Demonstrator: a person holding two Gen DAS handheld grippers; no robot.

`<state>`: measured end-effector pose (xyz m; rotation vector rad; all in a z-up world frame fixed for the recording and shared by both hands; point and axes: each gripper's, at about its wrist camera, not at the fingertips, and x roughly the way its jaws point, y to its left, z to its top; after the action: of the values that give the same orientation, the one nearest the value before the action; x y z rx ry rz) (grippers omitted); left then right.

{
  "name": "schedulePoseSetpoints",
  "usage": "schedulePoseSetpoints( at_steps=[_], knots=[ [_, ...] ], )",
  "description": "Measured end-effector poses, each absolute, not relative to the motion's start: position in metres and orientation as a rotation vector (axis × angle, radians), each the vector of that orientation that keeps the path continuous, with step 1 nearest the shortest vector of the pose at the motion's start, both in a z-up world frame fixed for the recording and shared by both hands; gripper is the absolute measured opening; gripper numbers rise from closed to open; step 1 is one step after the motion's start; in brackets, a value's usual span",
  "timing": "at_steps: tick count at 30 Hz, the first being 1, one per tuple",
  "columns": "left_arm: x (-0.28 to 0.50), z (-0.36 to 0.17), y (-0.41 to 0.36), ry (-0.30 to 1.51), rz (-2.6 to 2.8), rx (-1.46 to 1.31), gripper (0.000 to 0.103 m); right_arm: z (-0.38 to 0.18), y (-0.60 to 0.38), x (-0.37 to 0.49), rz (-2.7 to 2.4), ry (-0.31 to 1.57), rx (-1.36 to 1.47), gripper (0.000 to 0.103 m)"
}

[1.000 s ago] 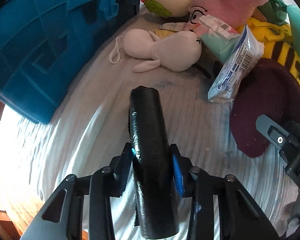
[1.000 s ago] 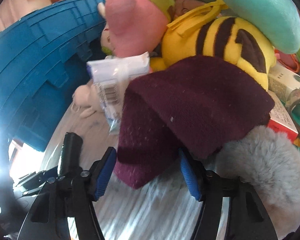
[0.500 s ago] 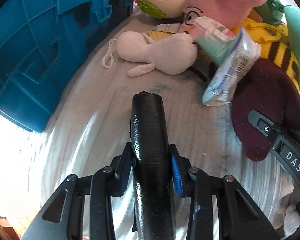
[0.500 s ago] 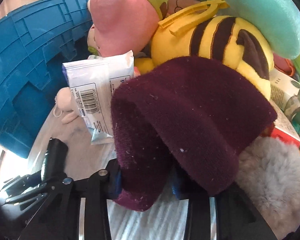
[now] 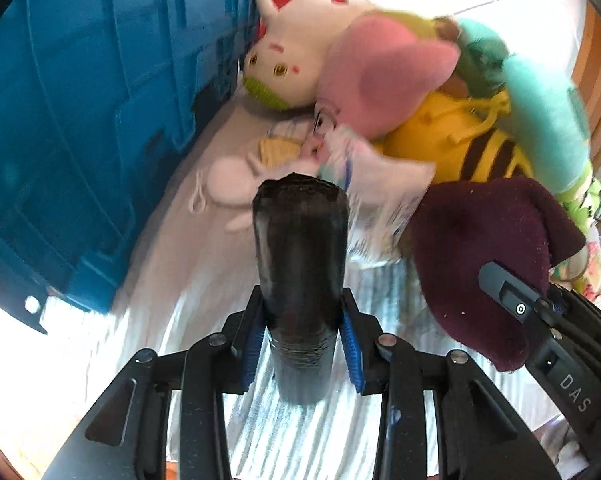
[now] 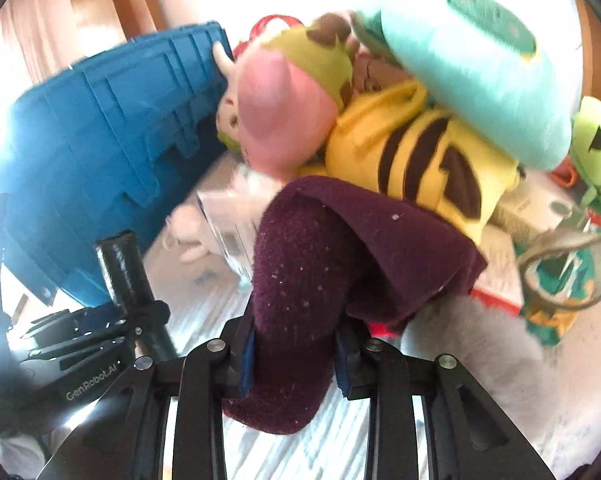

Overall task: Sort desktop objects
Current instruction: 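Carry the black roll and maroon hat over the blue crate with both grippers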

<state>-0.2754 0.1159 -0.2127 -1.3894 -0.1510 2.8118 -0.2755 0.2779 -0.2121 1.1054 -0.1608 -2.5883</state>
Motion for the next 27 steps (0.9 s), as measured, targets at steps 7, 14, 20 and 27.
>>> schedulePoseSetpoints(
  at_steps=[7, 14, 20, 27],
  knots=[
    [-0.263, -0.157, 0.123, -0.146, 2.846, -1.271, 0.034, -0.16, 0.275, -0.267, -2.627, -0.13, 0.979, 0.029],
    [-0.255, -0.095, 0.122, -0.136, 2.913, -1.118, 0.034, -0.099, 0.265, -0.265, -2.647, -0.102, 0.821, 0.029],
    [-0.247, -0.053, 0.113, -0.136, 2.987, -1.01, 0.034, -0.056, 0.25, -0.265, -2.622, -0.071, 0.696, 0.029],
    [-0.238, 0.005, 0.068, -0.13, 3.062, -0.832, 0.034, -0.01, 0.215, -0.267, -2.588, -0.04, 0.56, 0.029]
  ],
)
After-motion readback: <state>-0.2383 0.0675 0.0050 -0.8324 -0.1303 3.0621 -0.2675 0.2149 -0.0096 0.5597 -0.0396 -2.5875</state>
